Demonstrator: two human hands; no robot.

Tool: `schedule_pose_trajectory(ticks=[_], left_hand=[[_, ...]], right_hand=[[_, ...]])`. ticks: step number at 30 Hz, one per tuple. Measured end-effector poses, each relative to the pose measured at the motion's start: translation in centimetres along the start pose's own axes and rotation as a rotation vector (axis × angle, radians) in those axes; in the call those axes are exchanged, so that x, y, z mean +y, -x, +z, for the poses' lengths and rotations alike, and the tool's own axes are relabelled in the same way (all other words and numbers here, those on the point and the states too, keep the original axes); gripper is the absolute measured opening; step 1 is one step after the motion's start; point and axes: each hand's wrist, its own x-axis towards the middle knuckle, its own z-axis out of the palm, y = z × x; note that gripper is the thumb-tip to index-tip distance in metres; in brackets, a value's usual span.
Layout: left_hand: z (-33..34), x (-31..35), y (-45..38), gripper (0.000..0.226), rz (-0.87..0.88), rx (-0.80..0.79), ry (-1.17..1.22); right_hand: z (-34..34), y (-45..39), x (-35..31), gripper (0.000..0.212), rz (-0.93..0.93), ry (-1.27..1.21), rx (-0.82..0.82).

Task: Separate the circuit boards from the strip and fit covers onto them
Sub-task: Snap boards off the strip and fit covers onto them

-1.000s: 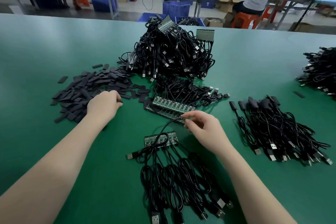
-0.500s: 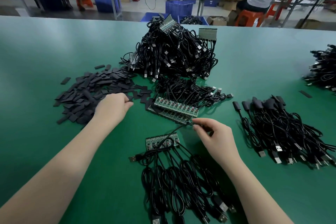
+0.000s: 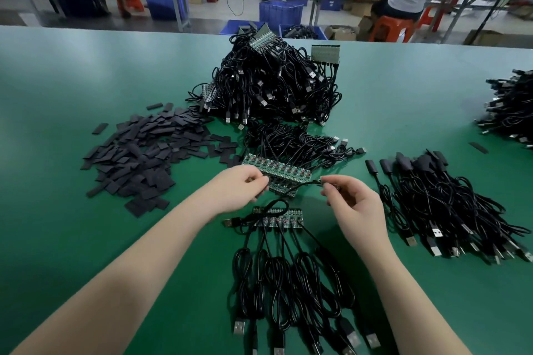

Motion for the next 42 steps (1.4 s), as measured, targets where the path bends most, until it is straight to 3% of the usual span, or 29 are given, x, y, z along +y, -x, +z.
schedule_pose_trajectory(ticks=[4,7,11,14,23,29,35,39,42], left_hand=[[0.7,0.5,0.3,0.026,0.143,0.296,0.061],[2.1,1.9,0.9,0.019,0.2,0.215,0.17],[4.5,2.3,0.9,0.016,0.265,0.24,-0.069],[6.2,1.9,1.0,0.014,0.256,0.307,-0.11],[7.7,-0.9,1.6,0.025,0.416,0.447,0.072],[7.9,-1.0,1.5,0.038,0.377,0.39,0.17],[8.0,-1.0,1.5,0.021,0.415,0.451,0.166],[8.0,-0.8,1.7,0.032,0.417,0.408,0.218],[8.0,-0.8,1.8,0.028,0.421,0.403,0.178]], right_hand=[[0.7,0.5,-0.2,0.023,-0.029,0.055,-0.167],[1.6,0.9,0.0,0.022,-0.033,0.145,-0.215],[2.1,1.1,0.3,0.026,-0.026,0.147,-0.18],[1.9,0.9,0.4,0.026,-0.034,0.204,-0.166],[2.1,1.0,0.2,0.009,-0.035,0.128,-0.114],[1.7,0.7,-0.1,0.014,0.034,0.039,-0.063],[1.6,0.7,-0.7,0.016,0.074,-0.037,-0.048],[1.7,0.9,-0.7,0.017,0.082,-0.053,-0.062],[1.7,1.0,-0.8,0.018,0.056,-0.052,-0.081]])
